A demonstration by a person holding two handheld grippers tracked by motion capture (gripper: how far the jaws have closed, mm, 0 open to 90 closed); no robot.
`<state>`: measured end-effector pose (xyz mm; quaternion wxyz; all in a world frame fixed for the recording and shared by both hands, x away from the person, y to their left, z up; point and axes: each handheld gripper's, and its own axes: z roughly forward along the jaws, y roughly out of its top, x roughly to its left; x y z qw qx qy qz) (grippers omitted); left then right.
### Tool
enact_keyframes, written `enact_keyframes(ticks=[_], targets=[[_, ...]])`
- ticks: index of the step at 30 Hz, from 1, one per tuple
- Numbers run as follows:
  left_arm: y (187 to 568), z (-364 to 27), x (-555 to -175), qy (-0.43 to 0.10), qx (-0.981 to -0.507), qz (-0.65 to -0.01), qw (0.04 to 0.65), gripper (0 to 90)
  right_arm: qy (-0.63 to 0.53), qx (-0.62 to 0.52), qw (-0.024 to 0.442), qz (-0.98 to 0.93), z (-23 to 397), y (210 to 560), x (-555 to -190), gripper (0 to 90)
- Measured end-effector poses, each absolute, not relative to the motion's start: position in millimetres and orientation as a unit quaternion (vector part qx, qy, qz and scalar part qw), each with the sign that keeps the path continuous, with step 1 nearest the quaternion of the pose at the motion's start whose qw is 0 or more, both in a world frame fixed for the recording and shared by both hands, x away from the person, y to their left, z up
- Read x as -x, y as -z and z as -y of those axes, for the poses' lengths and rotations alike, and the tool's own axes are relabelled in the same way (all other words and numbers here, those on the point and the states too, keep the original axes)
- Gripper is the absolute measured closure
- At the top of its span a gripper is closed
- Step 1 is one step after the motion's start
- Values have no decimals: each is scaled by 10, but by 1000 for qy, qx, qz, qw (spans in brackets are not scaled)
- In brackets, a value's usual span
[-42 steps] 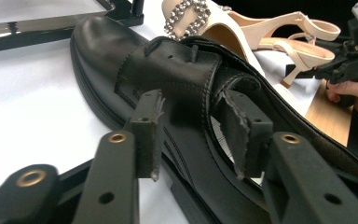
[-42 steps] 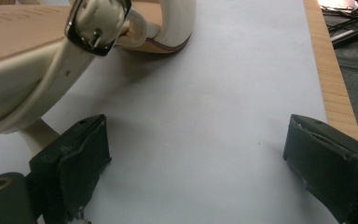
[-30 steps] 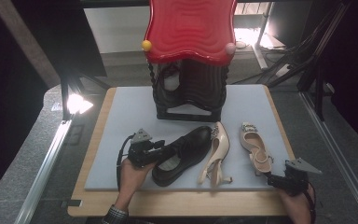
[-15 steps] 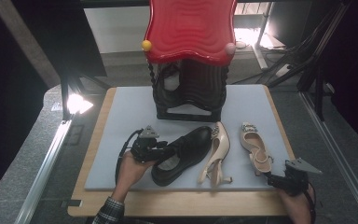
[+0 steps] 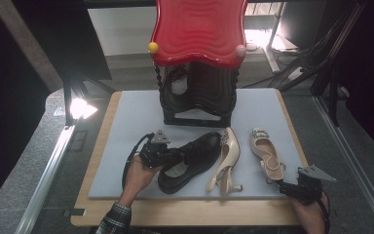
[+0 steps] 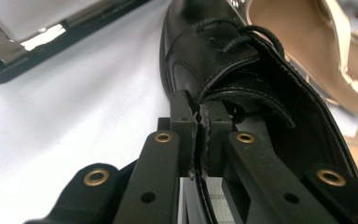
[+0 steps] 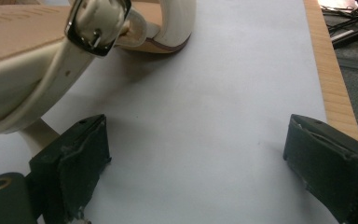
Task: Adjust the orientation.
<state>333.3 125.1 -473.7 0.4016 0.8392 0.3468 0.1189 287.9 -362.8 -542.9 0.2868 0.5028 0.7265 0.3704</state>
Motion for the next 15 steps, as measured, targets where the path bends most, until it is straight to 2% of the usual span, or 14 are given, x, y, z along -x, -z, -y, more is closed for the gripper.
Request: enact_keyframes(ticks=[15], targets=[[4517, -1379, -3218, -165, -776, -379, 475, 866, -370, -503, 287, -727, 3628, 5429, -2879, 67]])
